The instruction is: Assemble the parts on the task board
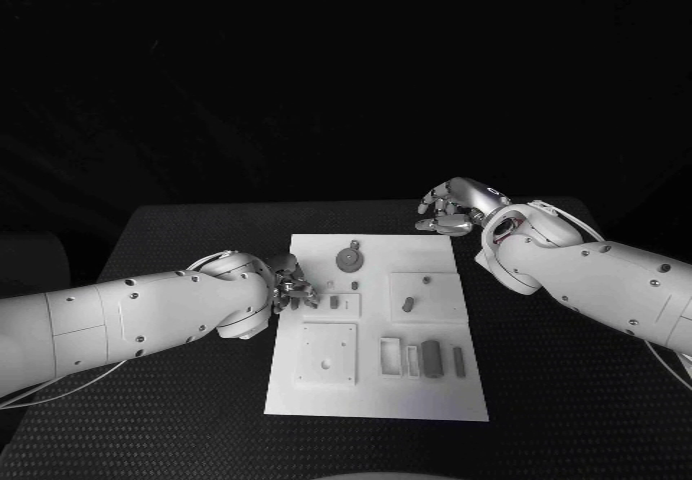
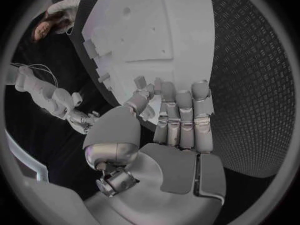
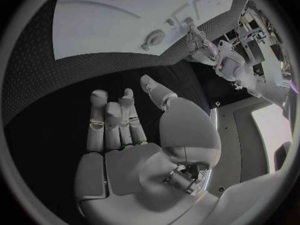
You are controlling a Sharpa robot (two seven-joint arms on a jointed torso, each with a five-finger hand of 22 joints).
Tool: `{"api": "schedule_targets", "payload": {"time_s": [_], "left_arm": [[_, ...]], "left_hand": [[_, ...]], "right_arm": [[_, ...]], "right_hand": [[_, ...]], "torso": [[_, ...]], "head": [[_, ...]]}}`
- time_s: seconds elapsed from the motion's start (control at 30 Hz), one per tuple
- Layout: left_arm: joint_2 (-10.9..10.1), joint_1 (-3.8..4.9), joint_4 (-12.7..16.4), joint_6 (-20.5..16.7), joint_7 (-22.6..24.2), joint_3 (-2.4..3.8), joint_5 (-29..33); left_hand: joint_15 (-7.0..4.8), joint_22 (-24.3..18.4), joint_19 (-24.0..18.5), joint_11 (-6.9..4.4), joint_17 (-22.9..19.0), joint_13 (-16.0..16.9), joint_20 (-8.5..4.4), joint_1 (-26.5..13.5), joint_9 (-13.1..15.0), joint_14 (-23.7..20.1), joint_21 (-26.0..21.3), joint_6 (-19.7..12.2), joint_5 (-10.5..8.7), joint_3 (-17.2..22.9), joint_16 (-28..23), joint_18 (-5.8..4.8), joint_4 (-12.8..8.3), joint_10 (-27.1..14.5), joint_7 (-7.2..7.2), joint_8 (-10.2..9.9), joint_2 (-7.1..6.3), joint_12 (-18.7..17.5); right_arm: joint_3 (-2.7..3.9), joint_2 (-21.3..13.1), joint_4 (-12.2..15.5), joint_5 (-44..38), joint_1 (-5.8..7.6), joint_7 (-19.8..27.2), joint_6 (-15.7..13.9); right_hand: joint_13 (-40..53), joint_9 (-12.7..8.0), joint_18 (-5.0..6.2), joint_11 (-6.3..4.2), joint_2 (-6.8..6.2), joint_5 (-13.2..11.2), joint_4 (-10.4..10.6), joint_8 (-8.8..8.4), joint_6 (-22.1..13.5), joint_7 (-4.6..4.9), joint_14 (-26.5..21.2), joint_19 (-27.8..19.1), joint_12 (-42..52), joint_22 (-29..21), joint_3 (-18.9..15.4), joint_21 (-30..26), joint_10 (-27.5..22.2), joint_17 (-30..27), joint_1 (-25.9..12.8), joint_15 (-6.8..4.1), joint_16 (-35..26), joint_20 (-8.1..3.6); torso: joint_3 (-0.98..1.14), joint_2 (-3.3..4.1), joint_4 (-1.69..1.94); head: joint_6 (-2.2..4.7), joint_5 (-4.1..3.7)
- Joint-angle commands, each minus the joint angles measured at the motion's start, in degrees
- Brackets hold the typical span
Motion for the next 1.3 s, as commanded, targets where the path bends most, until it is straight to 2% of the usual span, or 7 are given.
{"api": "schedule_targets", "payload": {"time_s": [0.03,0.4,1.0,1.3], "left_arm": [[0.28,-0.39,-0.08,0.01,-0.27,-0.14,-0.69],[0.43,-0.43,-0.07,0.48,-0.43,-0.13,-0.98],[0.18,-0.49,0.5,-2.34,0.19,-0.11,-2.13],[0.18,-0.5,0.53,-2.21,0.24,-0.1,-2.11]], "left_hand": [[-0.43,1.03,0.26,-0.34,0.01,0.11,-0.1,1.11,1.02,0.18,0.21,0.52,-0.03,0.11,0.37,2.55,-0.34,0.72,-0.01,1.59,0.71,0.11],[-0.5,1.04,0.36,-0.38,0.03,0.2,-0.17,1.14,0.98,0.24,0.27,0.55,-0.07,0.11,0.46,2.56,-0.34,0.77,-0.03,1.58,0.72,0.19],[-0.82,1.15,0.8,-0.64,0.12,0.62,-0.5,2.12,0.9,0.67,0.67,1.13,0.06,0.39,0.92,2.57,-0.62,1.17,-0.3,1.8,0.77,0.58],[-0.86,1.16,0.9,-0.69,0.12,0.69,-0.55,2.26,0.88,0.78,0.77,1.28,0.18,0.39,0.99,2.55,-0.6,1.29,-0.35,1.85,0.62,0.62]], "right_arm": [[0.03,0.06,0.03,-0.17,0.01,0.37,0.51],[0.03,0.04,0.01,-0.17,0.01,0.37,0.6],[0.03,0.07,-0.07,-0.17,0.0,0.39,0.61],[0.03,0.02,-0.09,-0.17,0.0,0.37,0.63]], "right_hand": [[-0.07,0.02,0.73,0.17,-0.05,-0.12,0.36,-0.06,-0.02,0.42,-0.2,0.0,0.2,0.94,0.04,-0.17,-0.1,-0.06,-0.74,-0.3,0.11,-0.16],[-0.09,0.02,0.73,0.17,-0.06,-0.12,0.37,-0.05,-0.01,0.42,-0.2,0.01,0.21,0.94,0.04,-0.17,-0.11,-0.07,-0.75,-0.31,0.11,-0.16],[-0.11,0.02,0.73,0.17,-0.08,-0.12,0.41,-0.06,-0.01,0.42,-0.2,0.0,0.22,0.95,0.04,-0.17,-0.12,-0.08,-0.78,-0.31,0.12,-0.16],[-0.12,0.02,0.73,0.17,-0.08,-0.13,0.44,-0.07,-0.01,0.42,-0.2,0.01,0.23,0.95,0.03,-0.17,-0.12,-0.08,-0.81,-0.3,0.12,-0.16]], "torso": [[0.0,0.02,-0.01],[0.01,-0.01,0.01],[-0.03,-0.01,0.01],[-0.01,0.0,0.04]], "head": [[-0.04,-0.06],[-0.14,-0.16],[-0.18,-0.21],[-0.21,-0.31]]}}
